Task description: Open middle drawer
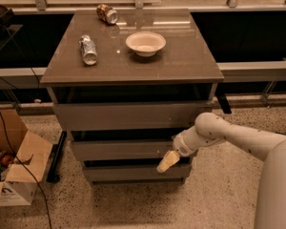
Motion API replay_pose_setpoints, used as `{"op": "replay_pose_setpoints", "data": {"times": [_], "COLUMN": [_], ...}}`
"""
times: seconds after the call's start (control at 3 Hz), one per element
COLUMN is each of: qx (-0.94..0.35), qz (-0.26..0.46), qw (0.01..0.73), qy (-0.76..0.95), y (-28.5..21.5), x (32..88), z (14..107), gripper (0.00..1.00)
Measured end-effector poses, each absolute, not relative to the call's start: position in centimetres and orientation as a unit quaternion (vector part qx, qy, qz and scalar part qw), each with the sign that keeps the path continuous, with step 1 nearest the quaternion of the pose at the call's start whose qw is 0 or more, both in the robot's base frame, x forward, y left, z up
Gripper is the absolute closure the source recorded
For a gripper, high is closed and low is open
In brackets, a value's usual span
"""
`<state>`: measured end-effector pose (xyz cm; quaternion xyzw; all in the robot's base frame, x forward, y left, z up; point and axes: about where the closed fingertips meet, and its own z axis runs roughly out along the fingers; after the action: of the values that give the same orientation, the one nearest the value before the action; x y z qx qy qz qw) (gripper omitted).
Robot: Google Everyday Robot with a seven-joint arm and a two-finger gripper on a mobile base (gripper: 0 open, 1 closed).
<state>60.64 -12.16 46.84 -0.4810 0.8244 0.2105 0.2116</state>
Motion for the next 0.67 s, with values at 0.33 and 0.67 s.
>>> {"op": "replay_pose_setpoints", "data": {"times": [0.33, 0.67], "qx": [-0.470, -0.465], "qz": [0.204, 0.212], "qw": [0.231, 0.224], "qy": [0.827, 0.830], "y": [-12.7, -12.6], "x": [64.4, 65.5], "z": [45.5, 43.9], "gripper": [0.00, 0.00]}}
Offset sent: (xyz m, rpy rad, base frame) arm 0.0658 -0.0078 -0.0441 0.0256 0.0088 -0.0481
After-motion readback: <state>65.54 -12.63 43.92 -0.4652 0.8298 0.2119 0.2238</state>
